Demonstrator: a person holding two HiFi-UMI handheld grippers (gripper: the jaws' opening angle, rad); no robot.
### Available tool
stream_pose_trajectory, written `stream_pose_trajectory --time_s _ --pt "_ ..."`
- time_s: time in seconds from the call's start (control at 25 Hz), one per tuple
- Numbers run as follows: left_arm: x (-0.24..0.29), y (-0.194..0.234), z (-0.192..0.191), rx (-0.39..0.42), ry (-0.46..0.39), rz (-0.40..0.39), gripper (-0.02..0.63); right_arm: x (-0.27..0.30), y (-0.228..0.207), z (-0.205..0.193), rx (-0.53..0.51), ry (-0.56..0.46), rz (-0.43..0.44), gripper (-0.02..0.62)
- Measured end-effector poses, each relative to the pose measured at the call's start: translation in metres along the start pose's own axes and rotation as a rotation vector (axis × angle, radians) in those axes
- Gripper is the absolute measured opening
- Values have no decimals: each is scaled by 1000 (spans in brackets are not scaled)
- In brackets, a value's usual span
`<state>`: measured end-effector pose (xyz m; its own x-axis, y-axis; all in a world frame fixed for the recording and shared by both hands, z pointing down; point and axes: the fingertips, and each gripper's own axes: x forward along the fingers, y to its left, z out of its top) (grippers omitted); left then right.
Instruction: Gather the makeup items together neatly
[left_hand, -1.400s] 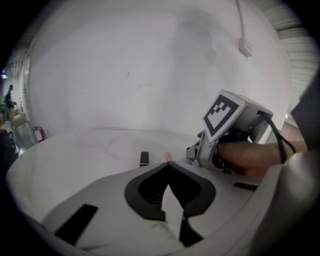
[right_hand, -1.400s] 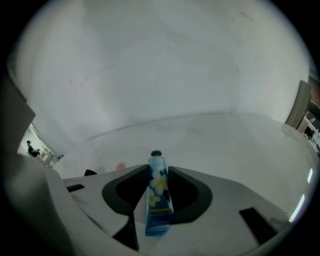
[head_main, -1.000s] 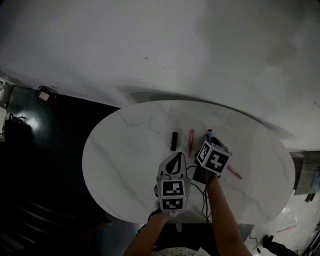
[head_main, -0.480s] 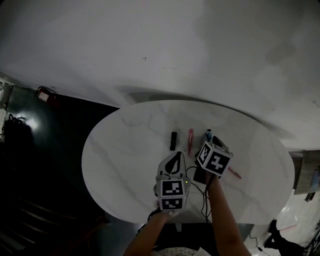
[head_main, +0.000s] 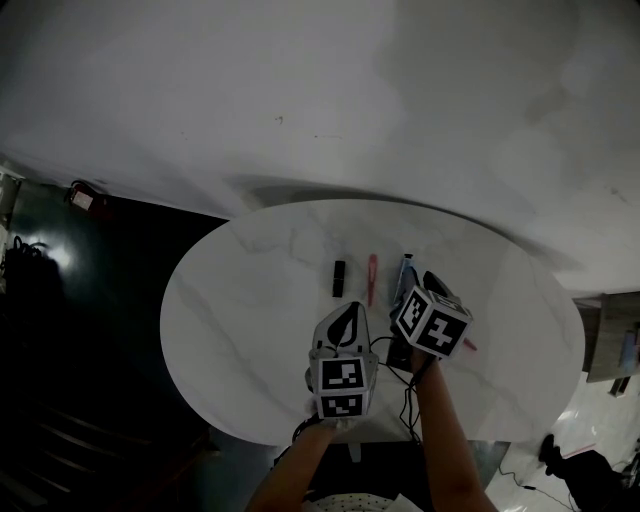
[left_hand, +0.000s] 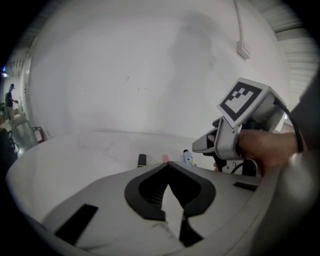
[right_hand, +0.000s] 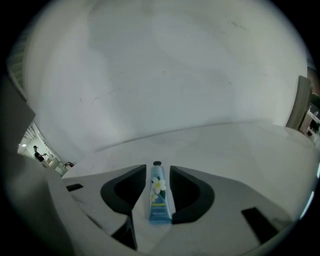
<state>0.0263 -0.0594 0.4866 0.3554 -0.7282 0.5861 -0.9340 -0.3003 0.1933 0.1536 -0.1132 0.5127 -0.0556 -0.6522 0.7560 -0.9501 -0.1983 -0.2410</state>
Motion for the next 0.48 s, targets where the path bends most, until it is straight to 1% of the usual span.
stream_pose_trajectory --time_s 0.28,0.36,0.48 --pt "-11 -13 0 15 -13 -18 38 -25 -10 -9 13 -11 24 172" --pt "-14 -17 -2 17 -15 -22 38 -30 -12 -17 -12 5 45 172" --pt "-17 -23 -6 21 -17 -27 38 -37 -16 -29 -85 25 86 172"
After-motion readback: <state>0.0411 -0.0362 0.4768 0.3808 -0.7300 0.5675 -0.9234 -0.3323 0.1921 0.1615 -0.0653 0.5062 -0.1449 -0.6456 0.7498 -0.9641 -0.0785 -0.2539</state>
